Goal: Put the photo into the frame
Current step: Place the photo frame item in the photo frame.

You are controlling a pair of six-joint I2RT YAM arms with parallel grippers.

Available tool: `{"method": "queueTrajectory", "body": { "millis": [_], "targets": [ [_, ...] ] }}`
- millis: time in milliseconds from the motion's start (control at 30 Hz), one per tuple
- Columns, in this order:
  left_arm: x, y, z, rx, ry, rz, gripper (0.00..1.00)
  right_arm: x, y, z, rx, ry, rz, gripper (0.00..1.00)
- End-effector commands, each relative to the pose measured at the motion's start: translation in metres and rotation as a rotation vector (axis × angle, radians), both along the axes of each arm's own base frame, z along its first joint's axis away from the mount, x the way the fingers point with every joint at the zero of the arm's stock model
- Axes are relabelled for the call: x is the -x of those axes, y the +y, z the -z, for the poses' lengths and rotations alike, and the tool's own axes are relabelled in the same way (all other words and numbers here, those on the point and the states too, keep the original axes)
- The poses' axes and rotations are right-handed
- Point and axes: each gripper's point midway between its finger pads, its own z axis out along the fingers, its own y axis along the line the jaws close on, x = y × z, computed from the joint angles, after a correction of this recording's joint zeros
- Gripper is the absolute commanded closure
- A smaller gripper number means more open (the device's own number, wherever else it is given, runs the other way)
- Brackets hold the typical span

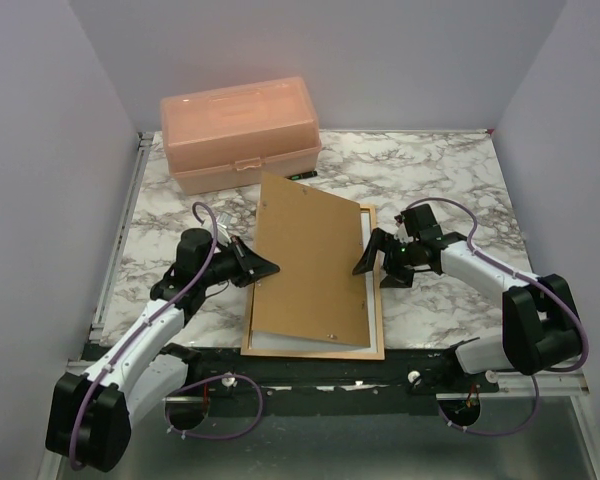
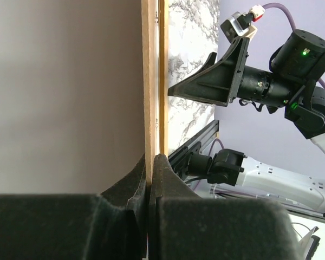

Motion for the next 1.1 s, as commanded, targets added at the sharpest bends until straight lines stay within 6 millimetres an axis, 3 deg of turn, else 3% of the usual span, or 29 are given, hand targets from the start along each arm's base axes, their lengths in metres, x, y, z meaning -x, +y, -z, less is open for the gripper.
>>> {"method": "queueTrajectory", "body": {
  "millis": [0, 800, 1067],
  "targets": [
    [0.004, -0.005, -0.027, 0.044, -0.080, 0.043, 1.00, -0.002, 0.007, 0.001, -0.034, -0.002, -0.011, 0.02],
    [0.014, -0.005, -0.037, 0.028, -0.065, 0.076, 1.00, -0.003, 0.013, -0.008, -0.074, -0.031, -0.041, 0.02],
    [0.012, -0.007, -0.022, 0.031, -0.038, 0.083, 1.00, -0.001, 0.017, -0.006, -0.097, -0.028, -0.056, 0.02]
  ]
}}
